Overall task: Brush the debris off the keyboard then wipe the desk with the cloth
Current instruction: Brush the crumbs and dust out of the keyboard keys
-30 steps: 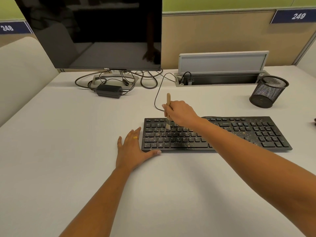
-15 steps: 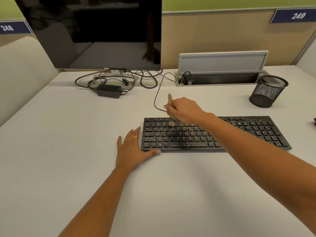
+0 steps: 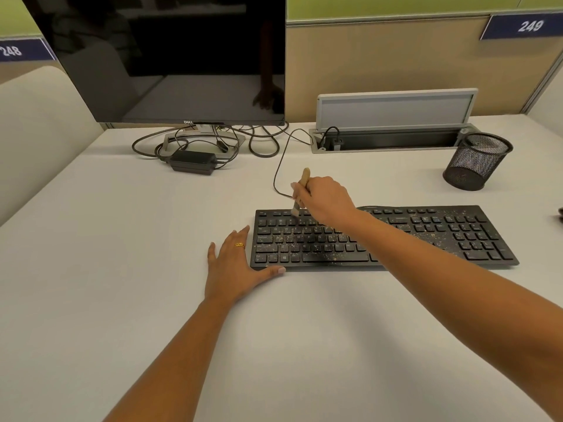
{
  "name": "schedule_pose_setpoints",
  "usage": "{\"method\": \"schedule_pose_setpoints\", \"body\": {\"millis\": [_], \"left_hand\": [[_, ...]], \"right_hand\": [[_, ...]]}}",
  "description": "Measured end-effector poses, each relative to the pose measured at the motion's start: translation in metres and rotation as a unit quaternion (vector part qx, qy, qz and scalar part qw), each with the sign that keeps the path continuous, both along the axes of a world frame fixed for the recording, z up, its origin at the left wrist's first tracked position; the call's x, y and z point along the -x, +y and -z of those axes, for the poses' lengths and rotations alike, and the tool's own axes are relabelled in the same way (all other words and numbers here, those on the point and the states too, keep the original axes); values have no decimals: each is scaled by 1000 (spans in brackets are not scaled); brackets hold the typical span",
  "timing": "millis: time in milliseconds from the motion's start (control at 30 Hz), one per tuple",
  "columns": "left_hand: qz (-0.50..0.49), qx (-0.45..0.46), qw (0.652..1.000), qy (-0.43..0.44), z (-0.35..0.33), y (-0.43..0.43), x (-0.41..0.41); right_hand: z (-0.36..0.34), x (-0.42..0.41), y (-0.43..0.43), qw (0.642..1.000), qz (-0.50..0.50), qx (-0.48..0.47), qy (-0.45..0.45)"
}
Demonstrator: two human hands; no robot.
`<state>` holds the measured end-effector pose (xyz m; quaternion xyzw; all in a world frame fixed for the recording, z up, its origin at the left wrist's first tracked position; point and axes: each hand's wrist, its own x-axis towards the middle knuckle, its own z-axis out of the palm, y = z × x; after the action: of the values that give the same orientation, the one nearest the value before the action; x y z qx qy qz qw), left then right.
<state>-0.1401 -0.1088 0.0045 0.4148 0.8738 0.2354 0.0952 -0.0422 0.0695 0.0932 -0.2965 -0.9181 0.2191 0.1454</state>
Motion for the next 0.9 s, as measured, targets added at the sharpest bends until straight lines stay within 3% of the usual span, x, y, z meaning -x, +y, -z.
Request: {"method": "schedule_pose_setpoints", "body": {"millis": [167,300,533,700,900], "left_hand": [[1,-2,1000,2,1,0,1],[3,2,1000,7,-1,0,0],[2,4,1000,3,-1,0,-1],[5,3,1000,1,-3,0,-1],[3,-7,1000,-5,0,0,-1]], "right_hand": [[0,-2,2,999,-27,24,-29],[-5,-4,2,993,-66,97,-4],[-11,-13,11,991,-56,-47,-110],[-7,-12,14,1000,12,18,-16],[1,-11,8,998,4,23,-50]]}}
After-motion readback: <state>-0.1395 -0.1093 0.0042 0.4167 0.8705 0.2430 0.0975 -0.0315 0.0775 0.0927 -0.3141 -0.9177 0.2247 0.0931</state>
